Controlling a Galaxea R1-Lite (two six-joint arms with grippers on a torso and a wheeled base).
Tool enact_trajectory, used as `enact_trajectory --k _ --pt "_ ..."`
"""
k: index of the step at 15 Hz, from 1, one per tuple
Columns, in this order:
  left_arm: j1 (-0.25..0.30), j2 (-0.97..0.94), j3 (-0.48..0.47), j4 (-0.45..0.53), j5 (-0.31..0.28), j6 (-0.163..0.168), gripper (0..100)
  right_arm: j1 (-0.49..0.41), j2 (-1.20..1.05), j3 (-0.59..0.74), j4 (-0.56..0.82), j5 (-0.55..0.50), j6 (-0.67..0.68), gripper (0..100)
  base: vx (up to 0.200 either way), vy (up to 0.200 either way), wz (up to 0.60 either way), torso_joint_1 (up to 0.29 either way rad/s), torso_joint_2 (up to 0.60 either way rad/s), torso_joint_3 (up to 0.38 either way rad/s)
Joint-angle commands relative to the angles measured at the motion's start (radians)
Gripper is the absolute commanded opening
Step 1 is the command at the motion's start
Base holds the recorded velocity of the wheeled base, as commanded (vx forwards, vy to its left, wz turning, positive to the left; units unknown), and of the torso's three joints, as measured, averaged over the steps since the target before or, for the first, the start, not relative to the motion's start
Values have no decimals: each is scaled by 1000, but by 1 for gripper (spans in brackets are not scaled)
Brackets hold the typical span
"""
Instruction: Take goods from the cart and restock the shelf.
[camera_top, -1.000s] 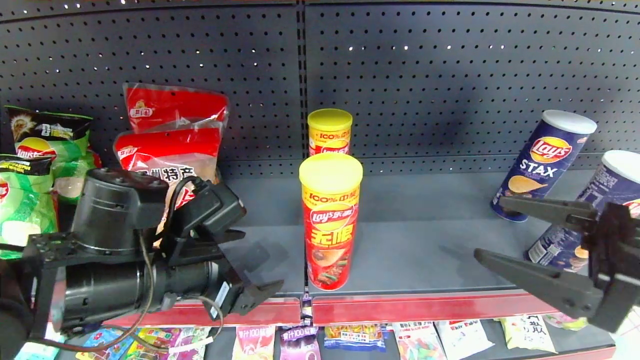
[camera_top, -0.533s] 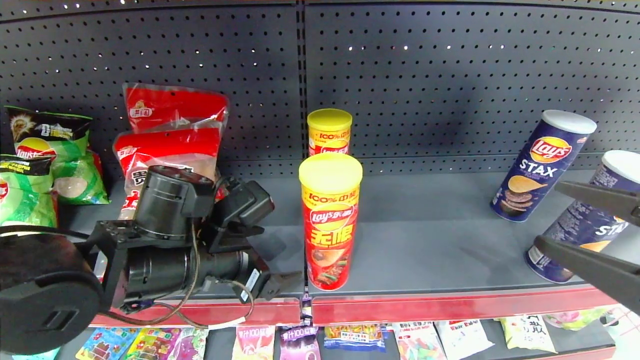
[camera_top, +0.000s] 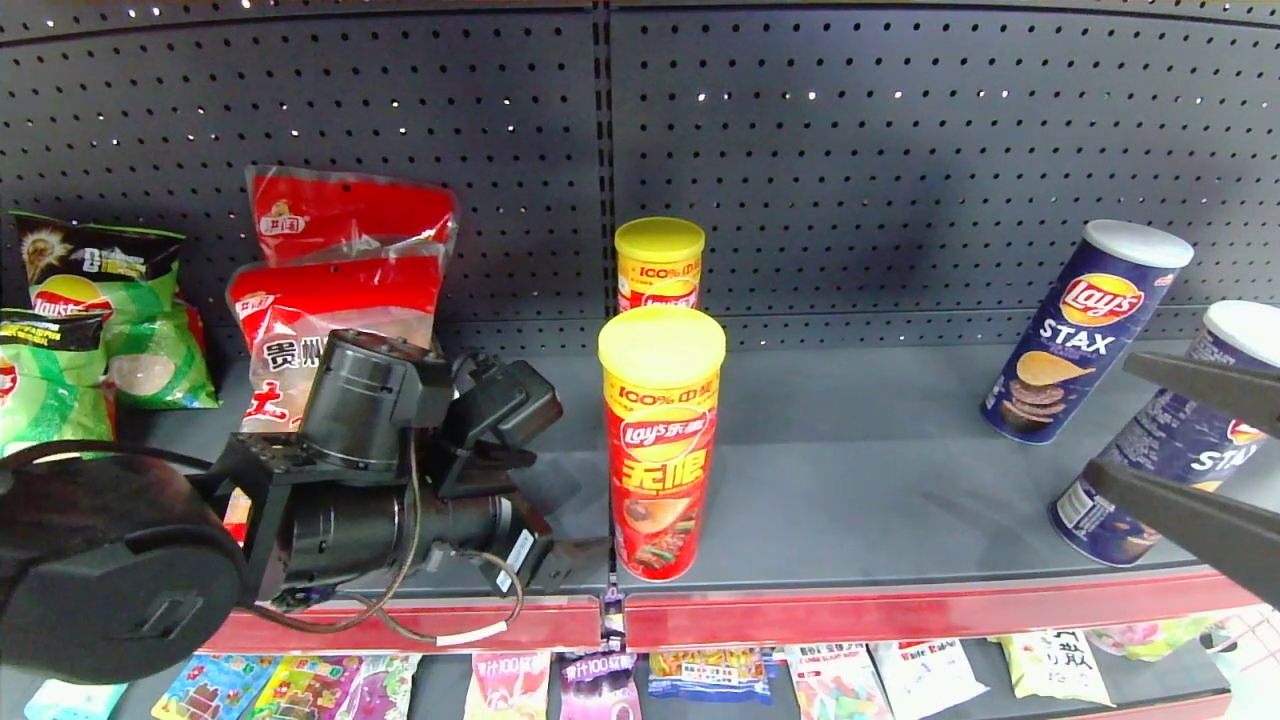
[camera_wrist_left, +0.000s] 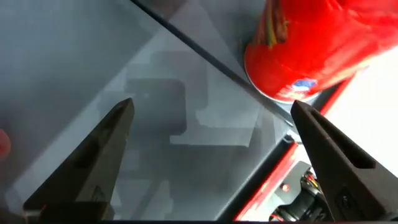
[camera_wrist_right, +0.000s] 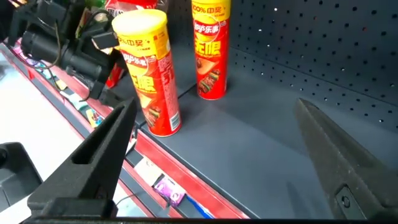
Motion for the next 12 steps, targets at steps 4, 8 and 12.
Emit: enact_trajectory --k 4,8,12 --pt "-4 39 -53 -1 0 1 100 0 4 -5 0 1 0 100 0 0 0 0 0 0" --pt "-3 31 -42 1 2 0 100 0 8 -8 0 1 0 100 0 0 0 0 0 0" --pt "2 -12 15 1 5 0 100 1 27 3 58 5 0 100 0 0 0 0 0 0"
